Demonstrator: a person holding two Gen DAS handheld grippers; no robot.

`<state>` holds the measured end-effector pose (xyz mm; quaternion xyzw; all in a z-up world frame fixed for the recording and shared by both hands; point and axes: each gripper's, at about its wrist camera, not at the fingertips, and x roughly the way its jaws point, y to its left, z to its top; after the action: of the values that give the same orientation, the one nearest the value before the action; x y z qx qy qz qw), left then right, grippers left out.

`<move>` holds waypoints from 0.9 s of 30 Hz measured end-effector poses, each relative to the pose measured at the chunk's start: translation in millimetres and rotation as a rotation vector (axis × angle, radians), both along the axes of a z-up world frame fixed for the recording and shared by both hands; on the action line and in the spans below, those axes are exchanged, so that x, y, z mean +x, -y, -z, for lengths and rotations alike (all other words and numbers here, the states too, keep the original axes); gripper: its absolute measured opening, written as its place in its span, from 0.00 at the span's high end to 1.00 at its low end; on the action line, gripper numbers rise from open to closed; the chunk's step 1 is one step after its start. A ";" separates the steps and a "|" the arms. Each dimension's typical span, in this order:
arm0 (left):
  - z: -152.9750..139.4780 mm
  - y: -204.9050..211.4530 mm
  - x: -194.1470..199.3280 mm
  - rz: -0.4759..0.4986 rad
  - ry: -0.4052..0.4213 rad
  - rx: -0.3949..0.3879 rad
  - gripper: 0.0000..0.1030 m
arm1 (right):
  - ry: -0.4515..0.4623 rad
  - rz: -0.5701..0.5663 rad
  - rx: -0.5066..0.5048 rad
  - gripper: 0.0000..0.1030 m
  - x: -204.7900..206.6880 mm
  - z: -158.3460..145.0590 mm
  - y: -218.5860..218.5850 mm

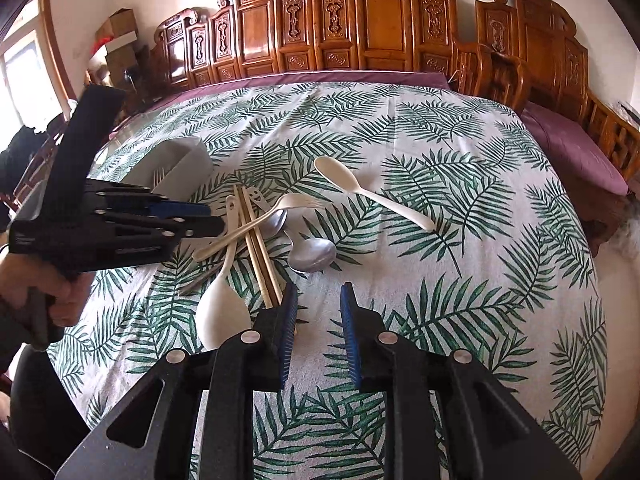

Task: Organize utensils
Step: 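Grasp a white plastic fork from the pile with the left tool, then grasp a white plastic spoon by its handle with the right tool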

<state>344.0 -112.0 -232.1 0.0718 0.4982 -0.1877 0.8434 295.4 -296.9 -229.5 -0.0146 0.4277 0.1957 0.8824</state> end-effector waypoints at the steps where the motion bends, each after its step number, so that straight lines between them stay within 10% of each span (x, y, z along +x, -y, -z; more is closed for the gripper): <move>1: 3.3 3.1 1.8 0.012 -0.005 0.006 0.79 | -0.002 0.002 0.003 0.76 -0.2 0.9 1.2; 27: 21.2 16.0 14.1 0.038 -0.027 0.069 0.92 | -0.021 0.030 -0.008 0.76 11.9 11.6 14.0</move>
<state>358.1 -128.0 -253.2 0.1077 0.5142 -0.1871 0.8300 307.4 -310.9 -241.1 -0.0098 0.4378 0.1810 0.8806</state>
